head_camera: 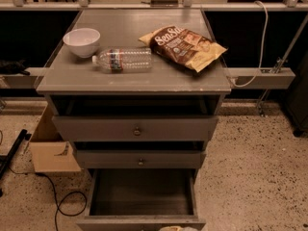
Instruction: Close bottom drawer
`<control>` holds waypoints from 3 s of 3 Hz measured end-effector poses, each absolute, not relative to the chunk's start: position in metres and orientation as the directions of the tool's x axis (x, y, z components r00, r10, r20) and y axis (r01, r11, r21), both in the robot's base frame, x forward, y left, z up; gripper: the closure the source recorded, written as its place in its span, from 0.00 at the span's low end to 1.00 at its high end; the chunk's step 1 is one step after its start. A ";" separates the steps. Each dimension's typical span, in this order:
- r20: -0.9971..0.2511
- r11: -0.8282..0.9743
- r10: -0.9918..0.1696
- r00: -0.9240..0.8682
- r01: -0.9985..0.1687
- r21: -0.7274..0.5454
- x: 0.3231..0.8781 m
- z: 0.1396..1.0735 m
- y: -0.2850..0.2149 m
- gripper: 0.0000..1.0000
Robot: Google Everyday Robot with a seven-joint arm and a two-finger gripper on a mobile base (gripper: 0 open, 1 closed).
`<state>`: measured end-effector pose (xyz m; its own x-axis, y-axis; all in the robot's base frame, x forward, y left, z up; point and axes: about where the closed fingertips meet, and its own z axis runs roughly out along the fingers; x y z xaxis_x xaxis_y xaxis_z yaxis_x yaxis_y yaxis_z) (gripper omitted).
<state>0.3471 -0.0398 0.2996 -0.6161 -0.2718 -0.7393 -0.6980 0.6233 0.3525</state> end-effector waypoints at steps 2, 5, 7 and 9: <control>-0.767 0.623 -0.344 -0.541 -0.743 0.245 0.349 0.295 -0.040 1.00; -0.810 0.565 -0.510 -0.289 -0.823 -0.063 0.421 0.297 -0.039 1.00; -0.743 0.452 -0.664 -0.080 -0.835 -0.314 0.478 0.309 -0.042 1.00; -0.666 0.360 -0.745 -0.031 -0.859 -0.364 0.453 0.298 -0.040 1.00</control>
Offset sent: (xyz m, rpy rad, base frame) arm 0.0071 -0.0006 -0.0053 -0.1123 -0.1580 0.0559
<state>0.4526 -0.0405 0.2984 -0.0305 -0.7454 -0.6659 -0.8591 0.3601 -0.3638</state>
